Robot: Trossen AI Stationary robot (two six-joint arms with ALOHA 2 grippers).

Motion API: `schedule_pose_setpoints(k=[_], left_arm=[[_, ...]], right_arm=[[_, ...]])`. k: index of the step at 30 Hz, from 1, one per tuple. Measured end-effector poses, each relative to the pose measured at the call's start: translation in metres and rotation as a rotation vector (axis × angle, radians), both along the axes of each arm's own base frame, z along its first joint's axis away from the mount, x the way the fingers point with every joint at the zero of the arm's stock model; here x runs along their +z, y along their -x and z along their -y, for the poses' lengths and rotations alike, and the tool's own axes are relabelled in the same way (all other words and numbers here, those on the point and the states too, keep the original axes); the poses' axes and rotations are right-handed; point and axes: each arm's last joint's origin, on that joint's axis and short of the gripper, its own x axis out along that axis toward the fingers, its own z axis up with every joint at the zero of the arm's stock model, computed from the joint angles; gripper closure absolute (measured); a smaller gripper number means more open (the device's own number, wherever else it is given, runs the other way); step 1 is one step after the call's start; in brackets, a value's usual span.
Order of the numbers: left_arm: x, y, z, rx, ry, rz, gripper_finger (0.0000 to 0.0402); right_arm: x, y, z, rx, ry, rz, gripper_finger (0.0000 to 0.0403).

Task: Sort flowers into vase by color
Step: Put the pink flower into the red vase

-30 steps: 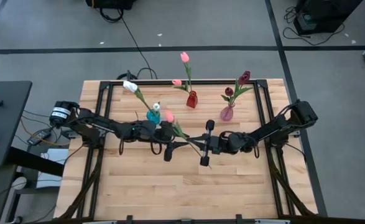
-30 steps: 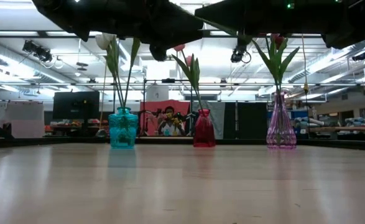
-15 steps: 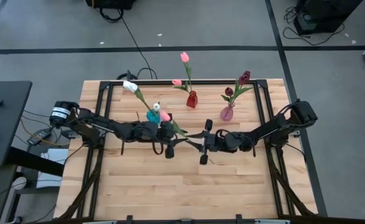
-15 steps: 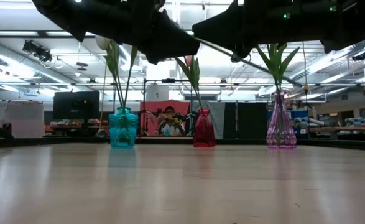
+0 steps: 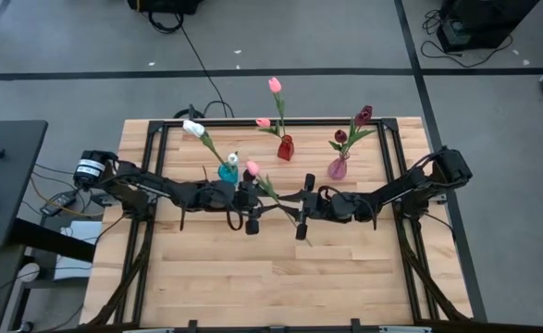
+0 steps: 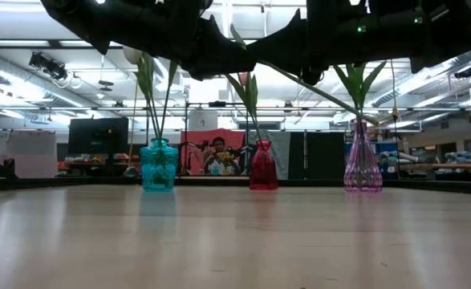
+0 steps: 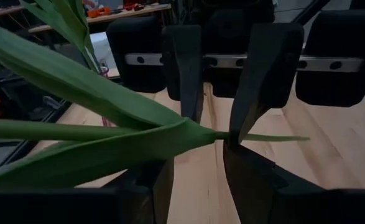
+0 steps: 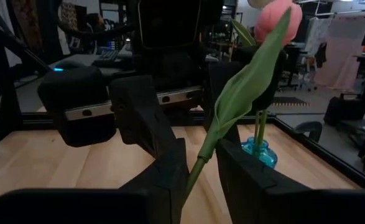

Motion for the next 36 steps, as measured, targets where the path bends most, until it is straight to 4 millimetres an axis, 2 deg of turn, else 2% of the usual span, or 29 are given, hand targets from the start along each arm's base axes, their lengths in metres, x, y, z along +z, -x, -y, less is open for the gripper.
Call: schedule_pose_setpoints(k=[8,16,25,29,36], left_arm=[[-0.0009,0.0002,-0.0004,-0.001,-0.053,-0.014,0.0257],[-0.0005,0.0002,-0.0004,0.032,-0.049,-0.014,0.0257],[-0.0010,0.0003,-0.0003,0.032,-0.049,-0.020,0.0257],[-0.0062,0.0016,-0.0008,0.048,-0.057,-0.078,0.0257],[-0.0047,0.0014,-0.0016,0.091,-0.049,-0.059,0.0257]], right_arm=[[-0.0005,-0.0002,0.0012,-0.001,0.011,-0.009,0.0332],[-0.0024,0.0002,0.0034,-0.073,0.020,-0.027,0.0393],[-0.0025,0.0004,0.0039,-0.092,0.026,-0.028,0.0399],[0.0016,0.0031,0.0016,-0.139,0.075,-0.029,0.0400],[0.0069,0.0041,-0.0018,-0.055,0.063,-0.004,0.0400]])
